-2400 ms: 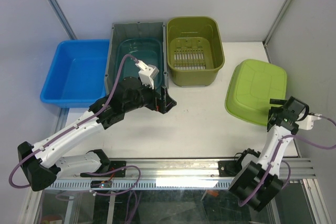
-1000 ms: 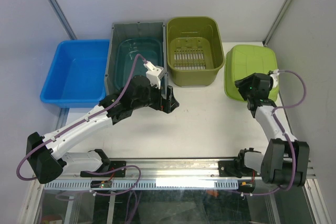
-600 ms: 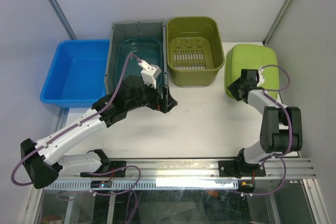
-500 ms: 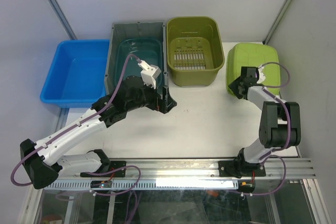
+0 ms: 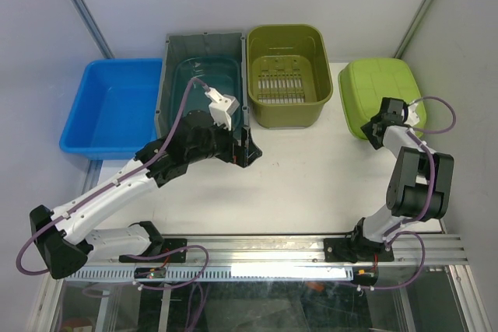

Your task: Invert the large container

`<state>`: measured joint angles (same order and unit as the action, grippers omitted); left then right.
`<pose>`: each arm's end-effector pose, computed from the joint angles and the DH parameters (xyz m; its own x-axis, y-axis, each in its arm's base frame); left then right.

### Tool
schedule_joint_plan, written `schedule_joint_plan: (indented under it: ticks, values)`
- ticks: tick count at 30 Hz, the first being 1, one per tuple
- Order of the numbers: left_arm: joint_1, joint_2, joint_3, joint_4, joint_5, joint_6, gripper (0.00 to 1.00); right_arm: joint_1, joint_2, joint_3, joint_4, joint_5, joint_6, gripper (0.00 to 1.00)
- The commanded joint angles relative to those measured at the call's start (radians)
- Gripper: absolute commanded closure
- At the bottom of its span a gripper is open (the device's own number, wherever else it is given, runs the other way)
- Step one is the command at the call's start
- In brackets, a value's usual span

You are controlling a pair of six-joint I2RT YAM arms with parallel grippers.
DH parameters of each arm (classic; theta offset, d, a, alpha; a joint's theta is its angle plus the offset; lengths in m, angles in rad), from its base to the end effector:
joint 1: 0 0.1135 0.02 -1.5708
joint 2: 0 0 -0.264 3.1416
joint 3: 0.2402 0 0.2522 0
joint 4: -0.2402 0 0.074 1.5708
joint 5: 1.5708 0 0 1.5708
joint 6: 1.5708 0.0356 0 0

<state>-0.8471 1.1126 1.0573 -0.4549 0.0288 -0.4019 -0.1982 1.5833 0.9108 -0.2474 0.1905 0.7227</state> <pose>0.1626 -0.1856 0.3431 -0.5971 0.0853 -0.7976 0.5782 0.7350 -0.3543 0.3108 -0.0693 0.1851 -0.3827 0.7393 -0.5541 0.7453 0.6015 0.2878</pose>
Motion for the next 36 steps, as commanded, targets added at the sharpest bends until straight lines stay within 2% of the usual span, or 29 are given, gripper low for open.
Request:
schedule_joint_plan:
  ticks: [1,5,11,19,25,28,30,33,36]
  values:
    - [0.003,0.014,0.046,0.018,0.020,0.014,0.01,-0.035,-0.014,0.021,0.045,-0.008,-0.042,0.54]
    - [0.003,0.024,0.050,0.019,0.018,0.013,0.01,-0.035,-0.019,0.023,0.062,-0.056,-0.063,0.54]
    - [0.003,0.024,0.053,0.019,0.015,0.003,0.01,-0.050,-0.045,0.000,0.101,-0.036,-0.090,0.53]
    - [0.003,0.015,0.047,0.021,0.002,-0.015,0.01,-0.064,0.081,0.116,0.122,-0.065,-0.115,0.53]
    - [0.003,0.008,0.041,0.021,-0.008,-0.017,0.01,-0.063,0.109,0.186,0.118,-0.111,-0.118,0.52]
    - [0.003,0.011,0.048,0.019,-0.015,-0.015,0.01,-0.061,0.035,0.160,0.110,-0.143,-0.109,0.51]
    - [0.003,0.011,0.061,0.019,-0.021,-0.011,0.01,-0.054,-0.075,0.101,0.105,-0.164,-0.102,0.49]
    - [0.002,0.015,0.092,0.012,-0.043,-0.010,0.01,-0.024,-0.275,0.026,0.083,-0.205,-0.110,0.40]
    - [0.005,0.028,0.149,-0.057,-0.137,-0.007,0.01,0.064,-0.467,0.015,0.011,-0.197,-0.160,0.30]
